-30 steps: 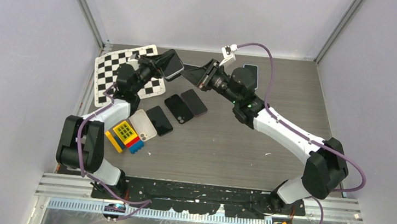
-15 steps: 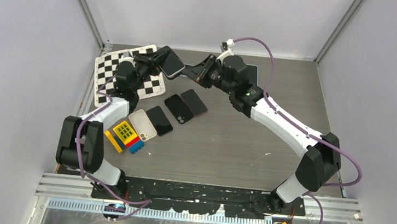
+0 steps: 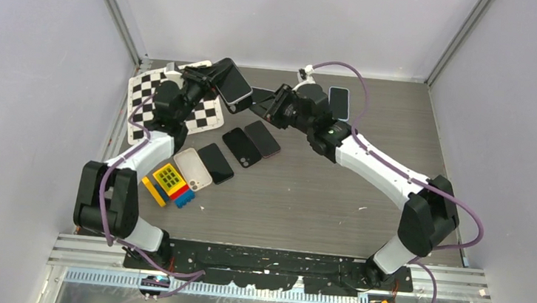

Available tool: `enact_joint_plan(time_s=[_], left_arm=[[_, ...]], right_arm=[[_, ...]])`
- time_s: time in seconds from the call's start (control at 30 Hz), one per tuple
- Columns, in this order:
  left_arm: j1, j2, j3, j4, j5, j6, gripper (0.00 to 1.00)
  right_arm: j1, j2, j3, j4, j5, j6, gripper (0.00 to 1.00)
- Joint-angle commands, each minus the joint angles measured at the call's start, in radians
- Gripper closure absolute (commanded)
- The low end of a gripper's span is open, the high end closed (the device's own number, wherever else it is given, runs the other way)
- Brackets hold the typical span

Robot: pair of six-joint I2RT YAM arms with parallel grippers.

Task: Take the phone out of the phone case
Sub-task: Remove the phone case from the phone.

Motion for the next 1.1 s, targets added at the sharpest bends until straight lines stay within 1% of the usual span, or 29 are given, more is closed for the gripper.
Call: enact_joint_plan(time_s=[0.0, 0.03, 0.07, 0.1, 0.17, 0.27, 0.37, 0.43, 0.5, 0.53, 0.57, 0.6, 0.67, 0.73, 0.83, 0.93, 1.0, 1.03, 1.07], left_arm=[[-0.063, -0.142, 0.064, 0.232, 0.176, -0.153, 1.0], [-0.064, -0.145, 0.053, 0.217, 0.172, -0.15, 1.0], [-0.063, -0.147, 0.036, 0.187, 0.165, -0.151, 1.0], [-0.064, -0.148, 0.009, 0.178, 0.153, -0.156, 1.0], [-0.063, -0.148, -0.036, 0.171, 0.124, -0.175, 1.0], [-0.063, -0.135, -0.088, 0.168, 0.106, -0.211, 1.0], [-0.063, -0.123, -0.122, 0.169, 0.101, -0.245, 1.0], [-0.064, -0.119, -0.141, 0.171, 0.094, -0.262, 1.0], [-0.063, -0.118, -0.156, 0.171, 0.083, -0.273, 1.0], [-0.064, -0.117, -0.162, 0.17, 0.08, -0.278, 1.0], [-0.063, -0.118, -0.167, 0.169, 0.078, -0.282, 1.0], [-0.063, -0.115, -0.17, 0.169, 0.077, -0.287, 1.0], [-0.062, -0.114, -0.173, 0.169, 0.079, -0.291, 1.0], [-0.063, -0.111, -0.174, 0.167, 0.081, -0.296, 1.0], [-0.063, -0.11, -0.174, 0.145, 0.088, -0.3, 1.0], [-0.063, -0.108, -0.176, 0.134, 0.086, -0.304, 1.0], [-0.062, -0.105, -0.177, 0.135, 0.087, -0.307, 1.0], [-0.063, -0.105, -0.178, 0.137, 0.087, -0.308, 1.0], [-0.063, -0.106, -0.179, 0.137, 0.085, -0.308, 1.0]], right_arm=[[-0.019, -0.063, -0.134, 0.154, 0.015, -0.115, 0.63], [-0.019, -0.086, -0.157, 0.196, 0.001, -0.134, 0.54], [-0.019, -0.134, -0.203, 0.275, -0.004, -0.167, 0.5], [-0.019, -0.159, -0.224, 0.307, -0.015, -0.184, 0.43], [-0.019, -0.223, -0.268, 0.384, -0.044, -0.23, 0.38], [-0.019, -0.3, -0.308, 0.465, -0.097, -0.265, 0.33], [-0.019, -0.333, -0.321, 0.534, -0.18, -0.266, 0.32], [-0.02, -0.337, -0.318, 0.563, -0.243, -0.263, 0.33], [-0.019, -0.333, -0.309, 0.59, -0.292, -0.239, 0.45], [-0.019, -0.332, -0.308, 0.595, -0.299, -0.234, 0.56], [-0.019, -0.331, -0.308, 0.603, -0.309, -0.225, 0.61], [-0.02, -0.33, -0.308, 0.605, -0.312, -0.222, 0.67], [-0.019, -0.32, -0.299, 0.601, -0.323, -0.211, 0.75], [-0.017, -0.303, -0.286, 0.603, -0.367, -0.195, 0.8], [-0.013, -0.27, -0.267, 0.615, -0.405, -0.165, 0.81], [-0.01, -0.244, -0.264, 0.618, -0.413, -0.143, 0.8], [-0.01, -0.234, -0.266, 0.615, -0.401, -0.132, 0.76], [-0.01, -0.233, -0.276, 0.614, -0.392, -0.126, 0.71], [-0.01, -0.233, -0.282, 0.614, -0.364, -0.123, 0.68]])
